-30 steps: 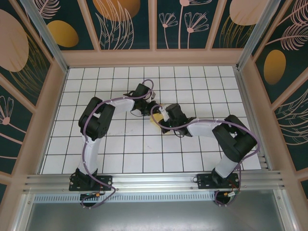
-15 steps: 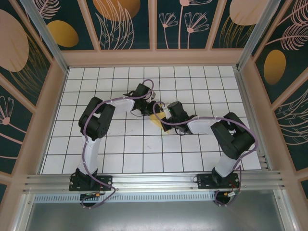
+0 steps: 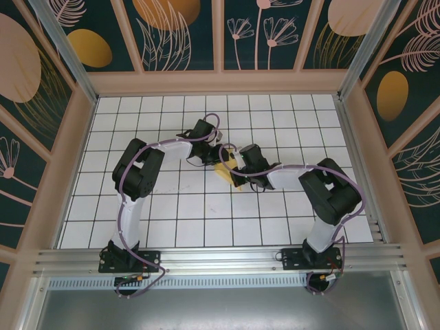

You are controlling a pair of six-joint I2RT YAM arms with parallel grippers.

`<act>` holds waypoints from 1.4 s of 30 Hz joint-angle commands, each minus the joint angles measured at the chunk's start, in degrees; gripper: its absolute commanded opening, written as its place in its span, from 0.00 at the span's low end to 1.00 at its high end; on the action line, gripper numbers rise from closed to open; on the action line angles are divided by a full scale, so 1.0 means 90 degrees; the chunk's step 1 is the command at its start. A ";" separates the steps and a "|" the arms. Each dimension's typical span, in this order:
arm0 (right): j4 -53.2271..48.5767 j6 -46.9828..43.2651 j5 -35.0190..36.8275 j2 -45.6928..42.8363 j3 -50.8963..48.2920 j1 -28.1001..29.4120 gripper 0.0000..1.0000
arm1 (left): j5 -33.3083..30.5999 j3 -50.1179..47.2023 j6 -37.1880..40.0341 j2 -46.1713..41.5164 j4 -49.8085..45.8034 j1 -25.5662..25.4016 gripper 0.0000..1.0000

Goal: Fold a paper plane with a square sheet of paper (fold left side to right side)

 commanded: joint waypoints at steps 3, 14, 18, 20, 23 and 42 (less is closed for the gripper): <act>-0.0079 0.0151 0.0016 0.0113 0.0158 -0.0085 0.00 | -0.0116 -0.0001 0.0106 0.0293 -0.0348 -0.0120 0.20; -0.0127 0.0180 -0.0024 0.0216 0.0198 -0.0114 0.00 | -0.0091 -0.0011 0.0104 0.0307 -0.0334 -0.0120 0.21; -0.0198 0.0184 -0.0014 0.0288 0.0197 -0.0120 0.00 | -0.0091 -0.0013 0.0103 0.0309 -0.0334 -0.0120 0.21; -0.0253 0.0194 -0.0038 0.0306 0.0200 -0.0119 0.00 | -0.0081 0.0007 0.0124 0.0277 -0.0355 -0.0118 0.22; -0.0312 0.0239 -0.0063 0.0308 0.0164 -0.0114 0.00 | -0.0097 0.0090 0.0183 0.0203 -0.0433 -0.0110 0.25; -0.0400 0.0271 -0.0202 0.0318 0.0008 -0.0104 0.00 | 0.0148 -0.0479 0.0407 -0.1330 -0.0619 0.0611 0.29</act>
